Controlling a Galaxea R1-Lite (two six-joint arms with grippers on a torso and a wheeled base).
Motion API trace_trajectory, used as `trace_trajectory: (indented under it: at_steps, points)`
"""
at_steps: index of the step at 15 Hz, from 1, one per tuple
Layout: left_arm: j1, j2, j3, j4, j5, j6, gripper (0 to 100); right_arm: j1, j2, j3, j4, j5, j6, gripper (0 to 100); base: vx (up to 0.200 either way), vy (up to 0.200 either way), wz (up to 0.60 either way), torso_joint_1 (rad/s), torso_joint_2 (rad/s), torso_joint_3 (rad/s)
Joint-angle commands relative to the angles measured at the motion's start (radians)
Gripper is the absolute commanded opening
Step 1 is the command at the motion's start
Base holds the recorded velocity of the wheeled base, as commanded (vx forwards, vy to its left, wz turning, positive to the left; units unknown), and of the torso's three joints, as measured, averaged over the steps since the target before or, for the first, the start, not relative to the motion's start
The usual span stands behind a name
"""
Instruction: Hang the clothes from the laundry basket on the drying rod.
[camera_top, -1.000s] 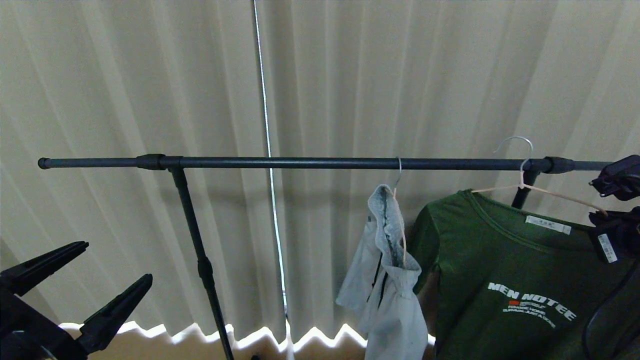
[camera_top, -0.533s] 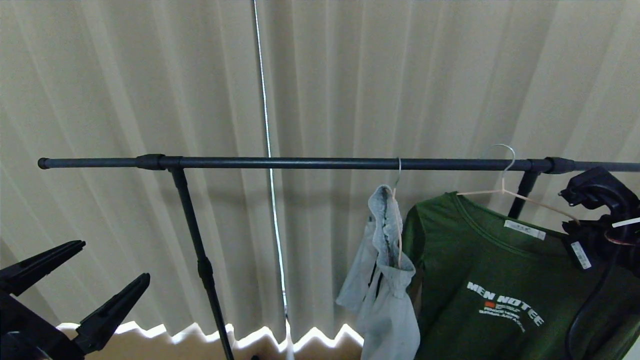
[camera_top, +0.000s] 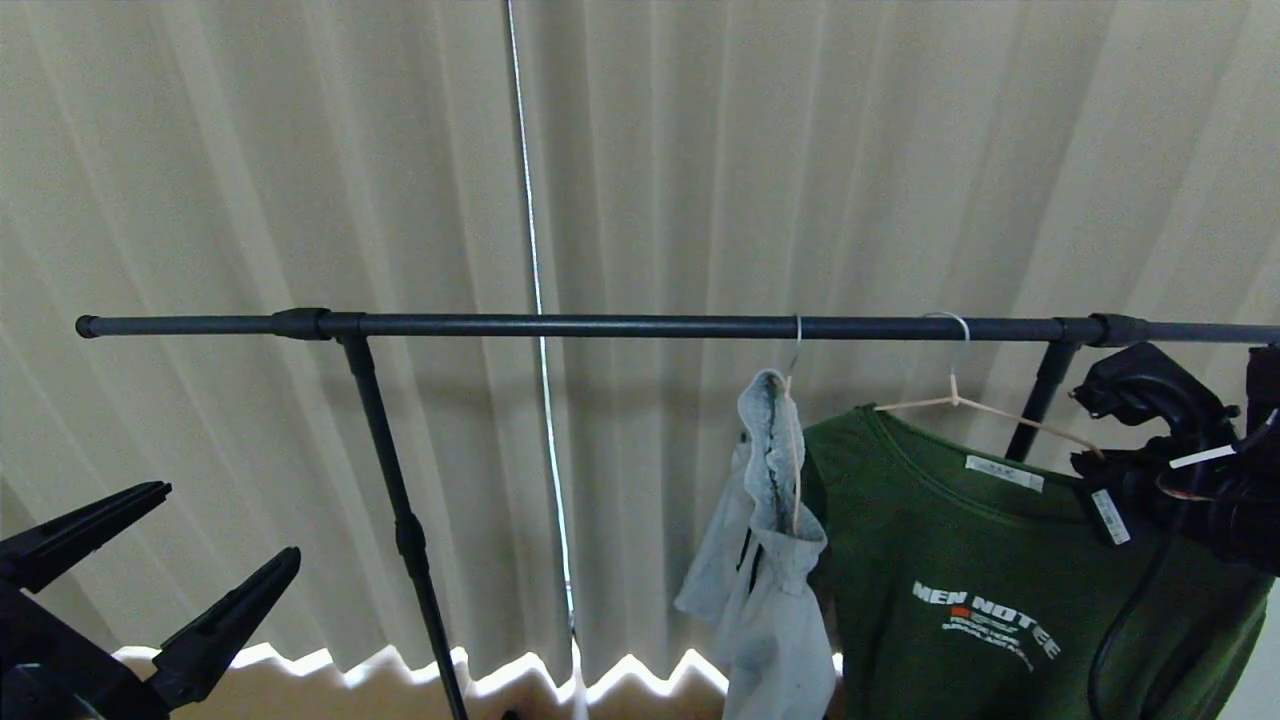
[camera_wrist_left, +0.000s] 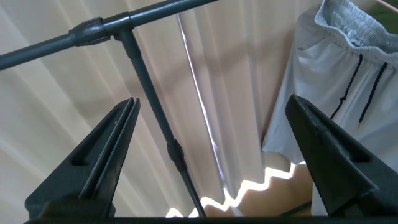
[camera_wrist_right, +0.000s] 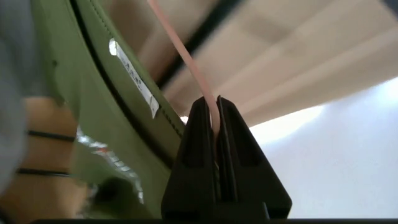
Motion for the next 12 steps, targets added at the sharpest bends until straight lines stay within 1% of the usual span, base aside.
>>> trace_trajectory:
  at_steps: [1, 2, 6, 8, 9, 11, 12]
  points:
    - [0.0, 0.003, 0.0, 0.0, 0.0, 0.0, 100, 0.019, 0.0, 0.007, 0.001, 0.0, 0.003, 0, 0.0, 0.0, 0.0, 0.0, 0.0, 0.0]
    - [0.0, 0.003, 0.0, 0.0, 0.0, 0.0, 100, 0.019, 0.0, 0.01, 0.001, 0.0, 0.003, 100, 0.0, 0.0, 0.0, 0.0, 0.0, 0.0]
    - [0.0, 0.003, 0.0, 0.0, 0.001, 0.0, 100, 0.034, -0.006, 0.025, -0.002, 0.009, 0.018, 100, 0.0, 0.0, 0.0, 0.0, 0.0, 0.0]
    - [0.0, 0.005, 0.0, 0.0, 0.001, 0.0, 100, 0.071, -0.029, 0.043, -0.002, 0.018, 0.072, 100, 0.0, 0.0, 0.0, 0.0, 0.0, 0.0]
    - [0.0, 0.005, 0.001, 0.0, 0.001, 0.0, 100, 0.091, -0.052, 0.077, -0.002, 0.037, 0.087, 100, 0.0, 0.0, 0.0, 0.0, 0.0, 0.0]
    - [0.0, 0.005, 0.012, 0.0, 0.001, 0.0, 100, 0.102, -0.104, 0.143, -0.05, 0.093, 0.089, 100, 0.0, 0.0, 0.0, 0.0, 0.0, 0.0]
    - [0.0, -0.003, 0.015, 0.0, 0.004, -0.002, 100, 0.103, -0.144, 0.215, -0.145, 0.15, 0.087, 100, 0.0, 0.0, 0.0, 0.0, 0.0, 0.0]
